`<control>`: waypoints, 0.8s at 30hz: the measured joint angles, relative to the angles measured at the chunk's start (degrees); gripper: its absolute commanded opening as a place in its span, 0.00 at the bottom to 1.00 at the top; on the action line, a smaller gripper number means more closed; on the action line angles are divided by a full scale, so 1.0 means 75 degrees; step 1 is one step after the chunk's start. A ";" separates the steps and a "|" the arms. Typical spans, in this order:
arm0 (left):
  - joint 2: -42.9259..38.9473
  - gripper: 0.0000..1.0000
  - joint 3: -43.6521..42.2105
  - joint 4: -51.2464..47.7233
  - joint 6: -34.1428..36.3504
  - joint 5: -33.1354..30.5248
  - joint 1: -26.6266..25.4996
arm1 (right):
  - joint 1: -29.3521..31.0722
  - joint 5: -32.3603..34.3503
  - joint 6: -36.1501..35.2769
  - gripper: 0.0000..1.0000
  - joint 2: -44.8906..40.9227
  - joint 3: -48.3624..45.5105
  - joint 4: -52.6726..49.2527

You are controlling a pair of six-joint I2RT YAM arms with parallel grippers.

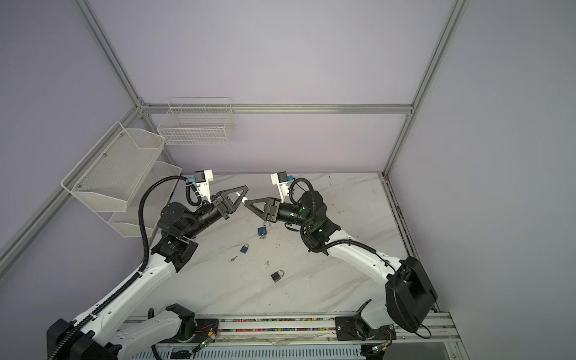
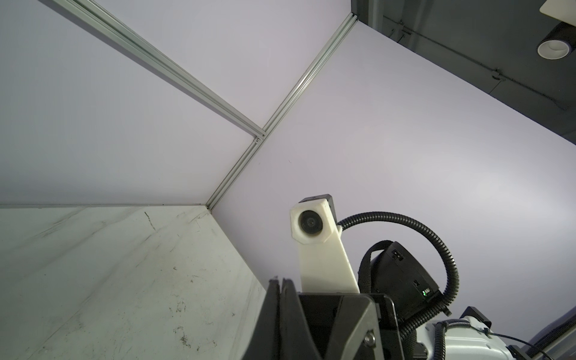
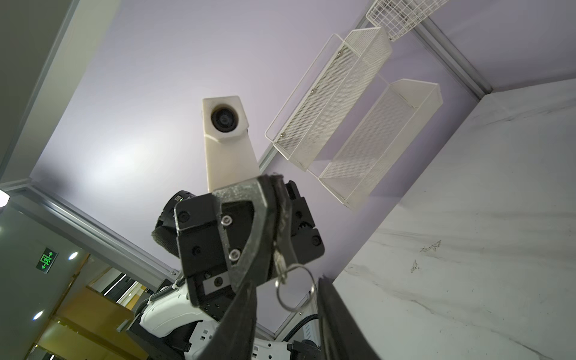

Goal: Unlock with the key

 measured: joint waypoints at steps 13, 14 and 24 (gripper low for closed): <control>0.0096 0.00 0.0000 0.0050 0.0134 0.0015 -0.0201 | 0.0000 -0.0090 0.0085 0.22 0.0216 0.0003 0.0224; 0.0096 0.00 0.0000 0.0050 0.0152 0.0015 -0.0204 | 0.0000 -0.0090 0.0085 0.22 0.0216 0.0003 0.0224; 0.0082 0.00 0.0000 -0.0012 0.0411 -0.0012 -0.0236 | 0.0000 -0.0079 0.0082 0.13 0.0216 0.0000 0.0259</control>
